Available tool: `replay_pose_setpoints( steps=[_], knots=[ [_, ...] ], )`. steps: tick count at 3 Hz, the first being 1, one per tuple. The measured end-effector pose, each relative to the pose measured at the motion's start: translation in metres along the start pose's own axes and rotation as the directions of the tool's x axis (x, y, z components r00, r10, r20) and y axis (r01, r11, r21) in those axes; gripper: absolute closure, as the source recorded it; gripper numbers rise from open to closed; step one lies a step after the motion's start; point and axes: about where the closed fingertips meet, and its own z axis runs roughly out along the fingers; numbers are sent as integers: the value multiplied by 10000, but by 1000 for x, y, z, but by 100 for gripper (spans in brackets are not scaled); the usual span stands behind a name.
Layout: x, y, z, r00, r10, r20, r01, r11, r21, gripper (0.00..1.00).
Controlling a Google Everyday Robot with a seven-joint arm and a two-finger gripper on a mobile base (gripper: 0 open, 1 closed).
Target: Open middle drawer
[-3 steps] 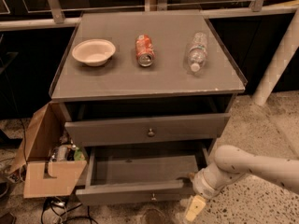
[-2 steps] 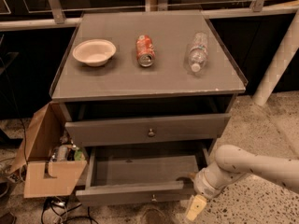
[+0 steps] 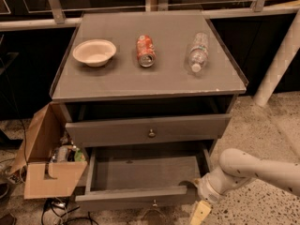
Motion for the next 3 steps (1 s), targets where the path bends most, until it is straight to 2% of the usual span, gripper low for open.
replay_pose_setpoints(
  steps=[2, 3],
  knots=[
    [13, 19, 1, 9996, 195, -227, -201, 9994, -278, 0],
    [13, 19, 1, 9996, 195, -227, -201, 9994, -278, 0]
  ],
)
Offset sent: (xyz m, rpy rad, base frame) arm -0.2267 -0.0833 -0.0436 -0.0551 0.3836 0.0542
